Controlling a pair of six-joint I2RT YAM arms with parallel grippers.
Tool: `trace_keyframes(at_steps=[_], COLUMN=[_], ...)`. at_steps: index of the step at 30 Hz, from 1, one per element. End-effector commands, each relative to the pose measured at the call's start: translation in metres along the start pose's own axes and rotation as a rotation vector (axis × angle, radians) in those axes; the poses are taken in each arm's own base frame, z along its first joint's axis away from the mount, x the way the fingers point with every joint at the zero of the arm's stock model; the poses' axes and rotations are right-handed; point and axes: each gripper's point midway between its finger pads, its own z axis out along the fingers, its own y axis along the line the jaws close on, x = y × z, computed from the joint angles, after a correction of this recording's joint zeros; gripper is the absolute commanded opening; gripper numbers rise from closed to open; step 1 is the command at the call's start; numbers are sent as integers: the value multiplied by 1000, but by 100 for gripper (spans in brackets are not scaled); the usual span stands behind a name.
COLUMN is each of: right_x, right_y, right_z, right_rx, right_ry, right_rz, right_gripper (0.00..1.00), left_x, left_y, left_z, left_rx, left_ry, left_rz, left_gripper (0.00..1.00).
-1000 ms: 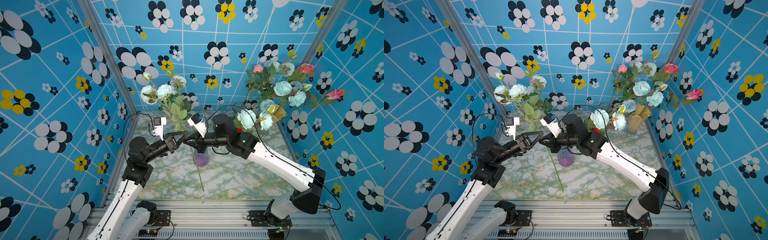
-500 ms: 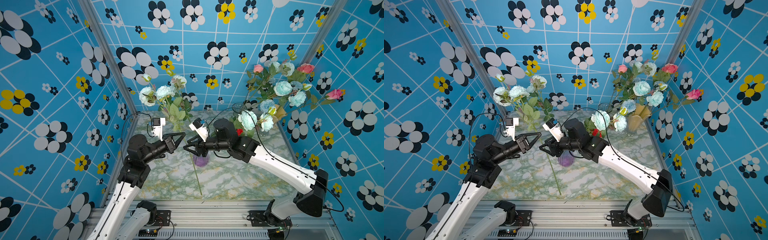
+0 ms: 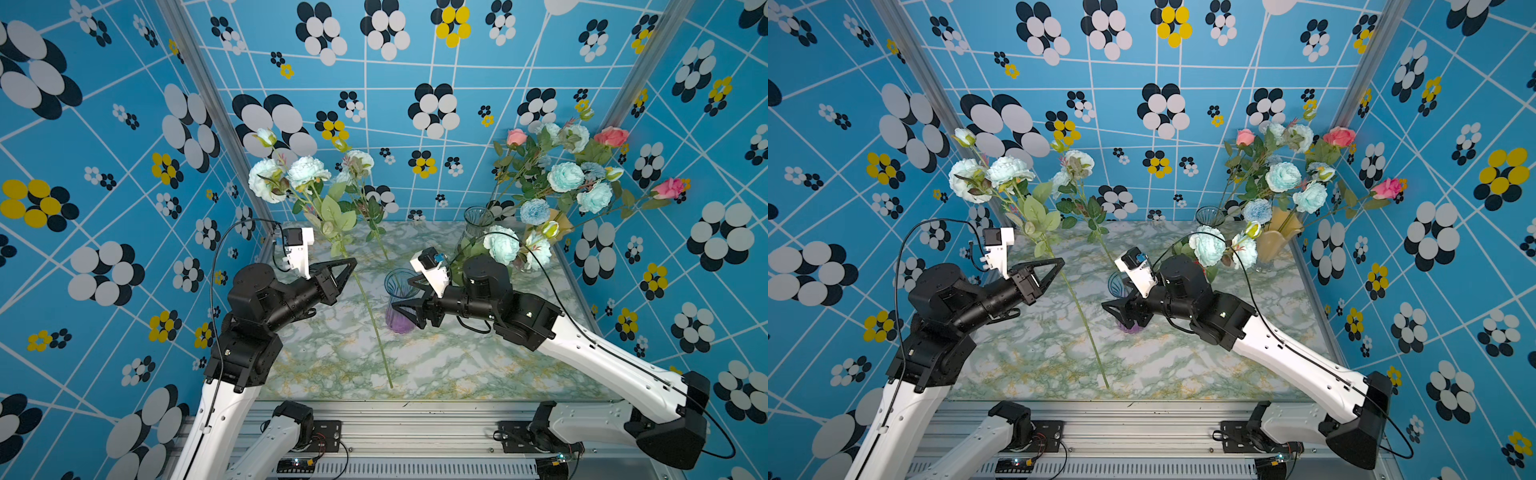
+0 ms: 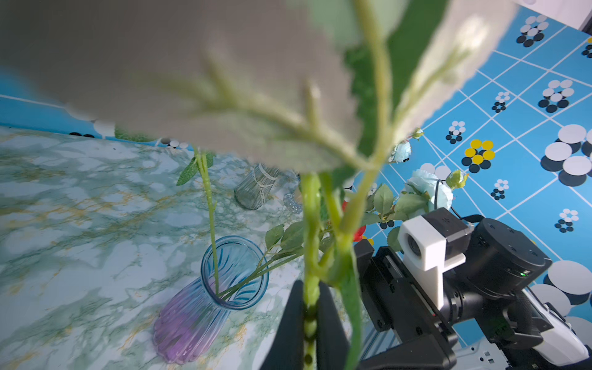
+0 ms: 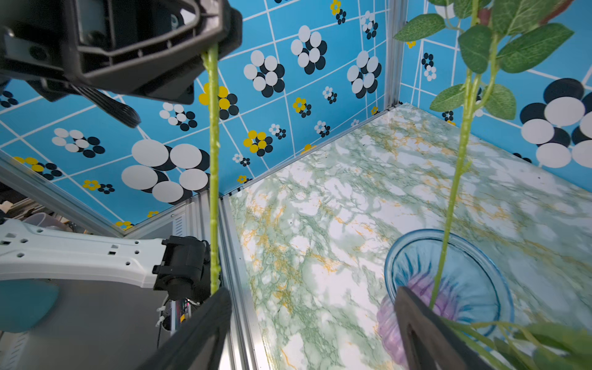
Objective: Pick out blue flowers from the vase
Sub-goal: Place the flower at the center of the board.
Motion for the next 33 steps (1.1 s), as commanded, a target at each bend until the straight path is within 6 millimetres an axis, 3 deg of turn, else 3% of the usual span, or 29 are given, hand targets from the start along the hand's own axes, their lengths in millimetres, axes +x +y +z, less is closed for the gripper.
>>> trace_keyframes(at_steps=[1, 7, 13, 19, 24, 28, 33], right_x=[6, 12, 24, 30, 46, 55, 60], right_y=[-21, -40, -42, -44, -51, -53, -48], right_z=[-14, -18, -16, -45, -64, -70, -86], right_rx=[117, 168, 172, 221, 279, 294, 289], right_ry=[-3, -28, 7, -24, -52, -46, -66], right_rz=[-15, -1, -8, -9, 7, 20, 46], right_gripper=[88, 92, 92, 94, 95, 95, 98], left_x=[-5, -18, -20, -36, -47, -53, -53], left_y=[8, 21, 38, 67, 84, 111, 159], left_z=[-8, -14, -16, -23, -19, -17, -19], left_rx=[-104, -251, -300, -396, -461, -586, -784], left_ry=[13, 45, 75, 62, 107, 162, 251], left_rz=[28, 78, 71, 69, 73, 112, 174], left_gripper=[0, 0, 0, 0, 0, 0, 0])
